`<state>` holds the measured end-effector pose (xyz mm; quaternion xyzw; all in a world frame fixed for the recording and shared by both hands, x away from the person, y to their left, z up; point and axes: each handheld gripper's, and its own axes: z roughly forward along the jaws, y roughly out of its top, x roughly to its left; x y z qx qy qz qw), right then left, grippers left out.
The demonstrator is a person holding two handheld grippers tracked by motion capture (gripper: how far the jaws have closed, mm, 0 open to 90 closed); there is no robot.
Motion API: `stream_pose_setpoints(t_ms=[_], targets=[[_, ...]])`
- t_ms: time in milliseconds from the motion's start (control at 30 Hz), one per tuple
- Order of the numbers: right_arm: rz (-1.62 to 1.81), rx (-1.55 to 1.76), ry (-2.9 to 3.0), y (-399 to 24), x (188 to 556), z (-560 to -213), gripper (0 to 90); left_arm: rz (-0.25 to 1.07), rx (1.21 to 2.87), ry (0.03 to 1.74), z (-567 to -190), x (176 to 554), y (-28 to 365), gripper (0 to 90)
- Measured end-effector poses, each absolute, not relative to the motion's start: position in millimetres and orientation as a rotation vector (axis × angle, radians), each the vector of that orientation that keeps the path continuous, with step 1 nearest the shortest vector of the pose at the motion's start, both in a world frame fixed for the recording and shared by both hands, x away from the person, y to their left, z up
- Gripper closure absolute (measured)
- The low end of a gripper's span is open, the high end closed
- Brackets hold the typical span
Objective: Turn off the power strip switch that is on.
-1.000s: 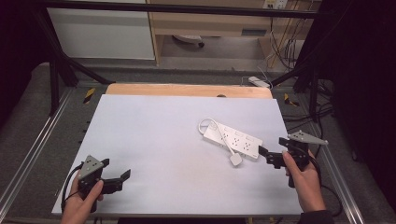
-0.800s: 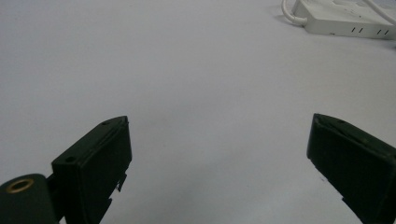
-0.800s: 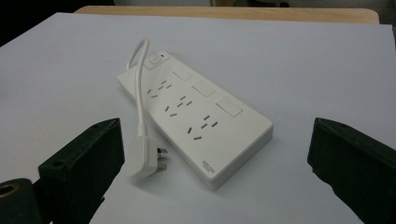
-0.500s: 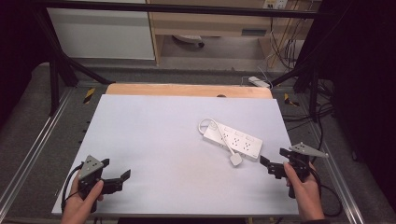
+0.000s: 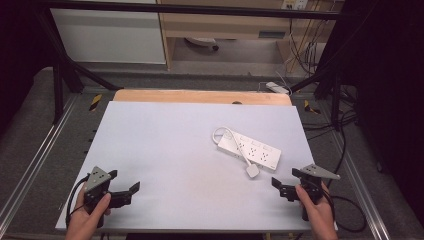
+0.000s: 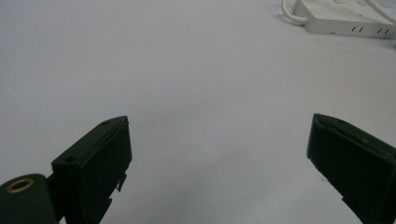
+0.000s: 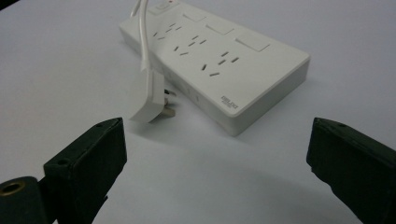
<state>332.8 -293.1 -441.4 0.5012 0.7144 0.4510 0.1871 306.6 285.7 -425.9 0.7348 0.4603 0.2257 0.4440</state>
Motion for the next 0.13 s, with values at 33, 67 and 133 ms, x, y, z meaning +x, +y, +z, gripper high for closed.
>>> stream_pose_setpoints(t_ms=[33, 67, 133], targets=[[1.262, 1.405, 2.024, -290.7, 332.9, -442.4, 5.3, 0.56, 1.821, 1.14, -425.8, 306.5, 285.6, 6.6], [1.252, 1.395, 2.042, -288.5, 333.1, -443.2, 5.1, 0.56, 1.821, 1.14, -425.8, 306.5, 285.6, 6.6], [1.213, 1.375, 2.077, -285.0, 334.0, -445.9, 4.5, 0.56, 1.822, 1.14, -425.7, 306.6, 285.6, 6.6]])
